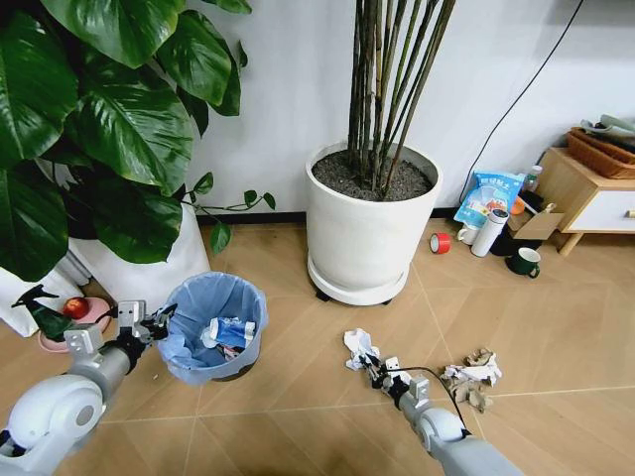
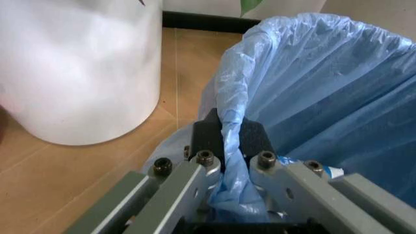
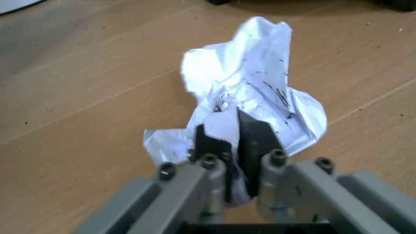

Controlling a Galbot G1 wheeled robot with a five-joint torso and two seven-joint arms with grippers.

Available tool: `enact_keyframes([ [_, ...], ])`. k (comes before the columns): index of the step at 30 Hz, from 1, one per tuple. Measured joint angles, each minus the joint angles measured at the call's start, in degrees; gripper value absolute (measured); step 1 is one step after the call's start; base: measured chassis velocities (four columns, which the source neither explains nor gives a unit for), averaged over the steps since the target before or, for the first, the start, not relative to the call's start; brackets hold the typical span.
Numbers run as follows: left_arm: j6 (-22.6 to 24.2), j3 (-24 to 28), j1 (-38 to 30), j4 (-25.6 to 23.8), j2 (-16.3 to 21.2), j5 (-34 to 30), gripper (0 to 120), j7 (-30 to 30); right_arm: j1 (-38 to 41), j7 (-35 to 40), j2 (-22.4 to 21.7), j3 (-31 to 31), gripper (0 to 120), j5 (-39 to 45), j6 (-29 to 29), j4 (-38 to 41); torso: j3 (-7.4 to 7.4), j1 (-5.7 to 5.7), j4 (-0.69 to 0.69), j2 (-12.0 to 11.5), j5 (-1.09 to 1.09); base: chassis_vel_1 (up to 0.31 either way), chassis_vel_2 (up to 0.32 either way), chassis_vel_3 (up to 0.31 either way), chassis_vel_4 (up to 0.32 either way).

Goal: Pick up the trash bin and place the garbage on the floor into it.

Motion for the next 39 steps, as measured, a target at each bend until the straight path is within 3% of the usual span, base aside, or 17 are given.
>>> enact_keyframes([
  [12,-0.19,2.22,-0.36,-0.68,1.4,-1.15,0,-0.32,-0.34,-0.8,-2.09,-0.09,0,1.99,-0.04,3.09,0.0,0.0,0.01,0.0,0.02,0.0,0.0,0.0,0.0],
  [18,-0.41,5.93,-2.58,-0.69,2.59,-1.53,0,-0.39,-4.53,-3.25,-11.0,2.04,0,6.33,1.41,16.36,0.0,0.0,-0.01,0.0,0.01,0.0,0.0,0.0,0.0],
  [20,-0.45,6.48,-2.89,-0.55,2.68,-1.51,0,-0.38,-5.31,-4.2,-12.18,2.54,0,7.08,1.79,18.12,0.0,0.0,-0.01,0.0,0.01,0.0,0.0,0.0,0.0],
  [25,-0.55,10.57,-5.33,0.08,3.5,-1.23,0,-0.2,-9.13,-11.83,-17.92,4.88,0,12.37,5.4,26.6,0.0,0.0,0.0,0.0,0.01,0.0,0.0,0.0,0.0],
  [33,-0.6,14.26,-8.55,0.61,4.0,-1.21,0,-0.27,-9.79,-19.83,-21.75,6.16,0,18.96,7.27,36.35,0.0,0.0,-0.01,0.0,0.01,0.0,0.0,0.0,0.0],
  [39,-0.83,16.12,-9.76,0.64,4.61,-1.25,0,-0.25,-4.75,-25.06,-23.73,1.95,0,24.75,7.76,43.15,0.0,0.0,0.01,0.0,-0.01,0.0,0.0,0.0,0.0],
])
